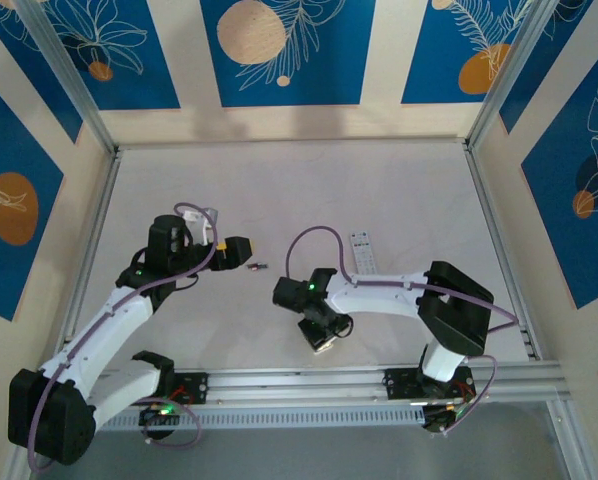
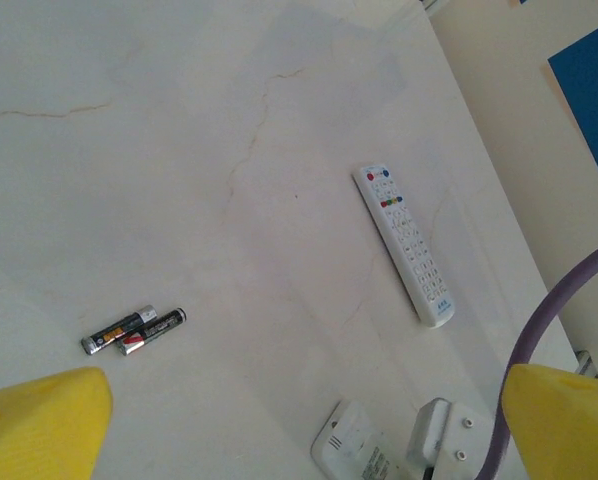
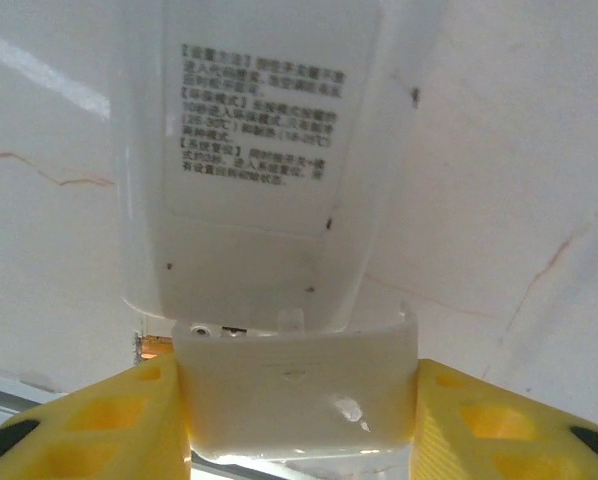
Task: Load the batteries into the remote control
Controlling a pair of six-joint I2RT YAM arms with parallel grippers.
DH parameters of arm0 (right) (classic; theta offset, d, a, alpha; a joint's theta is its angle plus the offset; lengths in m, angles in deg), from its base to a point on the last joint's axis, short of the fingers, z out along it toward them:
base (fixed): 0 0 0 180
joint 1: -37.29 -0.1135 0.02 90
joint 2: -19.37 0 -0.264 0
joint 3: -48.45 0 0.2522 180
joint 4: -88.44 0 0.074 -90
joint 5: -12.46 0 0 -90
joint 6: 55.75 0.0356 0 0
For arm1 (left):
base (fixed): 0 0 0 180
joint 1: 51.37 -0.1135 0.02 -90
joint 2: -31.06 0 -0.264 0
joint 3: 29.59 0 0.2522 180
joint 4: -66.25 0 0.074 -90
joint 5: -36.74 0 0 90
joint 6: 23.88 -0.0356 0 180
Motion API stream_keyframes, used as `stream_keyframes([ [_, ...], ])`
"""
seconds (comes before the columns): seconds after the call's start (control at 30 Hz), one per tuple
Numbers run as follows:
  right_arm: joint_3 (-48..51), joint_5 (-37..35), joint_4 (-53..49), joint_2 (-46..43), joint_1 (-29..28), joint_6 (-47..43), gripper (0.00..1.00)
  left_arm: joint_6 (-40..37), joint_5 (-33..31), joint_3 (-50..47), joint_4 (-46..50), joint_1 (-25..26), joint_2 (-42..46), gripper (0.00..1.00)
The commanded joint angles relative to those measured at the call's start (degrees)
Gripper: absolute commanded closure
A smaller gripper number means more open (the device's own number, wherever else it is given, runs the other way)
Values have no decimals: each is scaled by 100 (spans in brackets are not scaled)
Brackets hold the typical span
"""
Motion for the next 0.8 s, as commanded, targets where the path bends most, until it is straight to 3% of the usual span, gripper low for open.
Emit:
stream_keyframes([
  [0.0,-246,-389,-195,-210,-193,1251,51,44,161,-93,-161,-44,57,0],
  [0.17,-138,-438,-155,-337,-469,1731,52,41,205,-154,-196,-44,88,0],
  [0.77,177,-10,230,-215,-557,2493,51,28,205,-245,-128,-44,315,0],
])
